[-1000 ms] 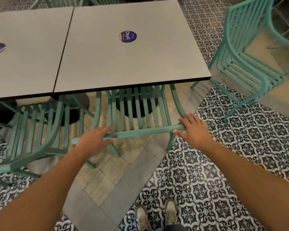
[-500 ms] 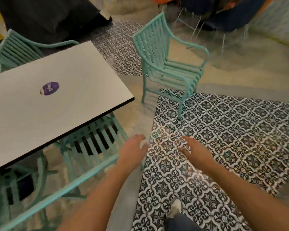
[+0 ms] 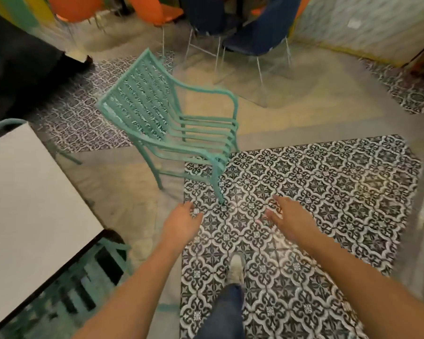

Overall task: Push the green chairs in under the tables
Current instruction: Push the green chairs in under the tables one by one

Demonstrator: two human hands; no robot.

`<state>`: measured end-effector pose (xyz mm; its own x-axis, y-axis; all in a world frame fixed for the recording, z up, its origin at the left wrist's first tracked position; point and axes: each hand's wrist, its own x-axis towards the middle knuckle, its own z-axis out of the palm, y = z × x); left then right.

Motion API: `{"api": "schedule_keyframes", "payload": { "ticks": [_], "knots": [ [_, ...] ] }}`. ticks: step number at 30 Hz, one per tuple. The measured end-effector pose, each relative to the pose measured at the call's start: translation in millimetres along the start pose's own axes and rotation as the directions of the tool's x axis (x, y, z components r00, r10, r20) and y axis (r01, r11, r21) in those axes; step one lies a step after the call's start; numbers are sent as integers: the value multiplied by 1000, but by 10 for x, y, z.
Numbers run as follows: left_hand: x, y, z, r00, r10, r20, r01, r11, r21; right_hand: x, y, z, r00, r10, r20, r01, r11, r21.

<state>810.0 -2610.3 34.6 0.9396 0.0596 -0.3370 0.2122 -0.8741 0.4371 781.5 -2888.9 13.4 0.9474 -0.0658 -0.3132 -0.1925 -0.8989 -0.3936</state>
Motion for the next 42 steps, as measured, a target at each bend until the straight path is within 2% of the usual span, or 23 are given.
{"api": "schedule_keyframes", "payload": {
  "ticks": [5, 8, 14, 18, 21, 24, 28, 34, 38, 42],
  "knots": [
    [1132, 560, -31, 981, 173, -90, -150, 965, 214, 1080, -42, -473, 999, -45, -15, 44, 999, -15],
    [1665, 853, -128, 974, 220, -51, -197, 937, 290, 1605, -107, -817, 996, -84, -15, 84, 996, 4],
    [2725, 1541, -435, 973, 232, 12, -225, 932, 283, 2817, 10, -1428, 993, -110, -34, 111, 993, 39],
    [3711, 2021, -516, 986, 150, -75, -132, 971, 202, 3888, 236, -1760, 988, -147, 51, 140, 982, 127],
    [4435, 2413, -637, 989, 20, -145, -16, 999, 32, 4716, 368, -2131, 980, -184, 71, 167, 965, 204],
    [4935, 2732, -773, 980, -80, -181, 58, 990, -125, 5345, 410, -2481, 979, -194, 65, 173, 953, 250],
    [5714, 3051, -885, 965, -182, -189, 130, 957, -261, 6309, 360, -2951, 970, -200, 139, 155, 948, 279],
    [6960, 3177, -955, 892, -387, -234, 282, 881, -381, 7981, 136, -3343, 926, -304, 225, 240, 932, 271],
    [8023, 3194, -1062, 825, -512, -240, 363, 805, -470, 9306, -276, -3520, 874, -399, 277, 346, 911, 223],
    [8642, 3325, -1404, 764, -599, -237, 424, 745, -515, 10209, -752, -3748, 829, -474, 296, 429, 879, 208]
  ]
}}
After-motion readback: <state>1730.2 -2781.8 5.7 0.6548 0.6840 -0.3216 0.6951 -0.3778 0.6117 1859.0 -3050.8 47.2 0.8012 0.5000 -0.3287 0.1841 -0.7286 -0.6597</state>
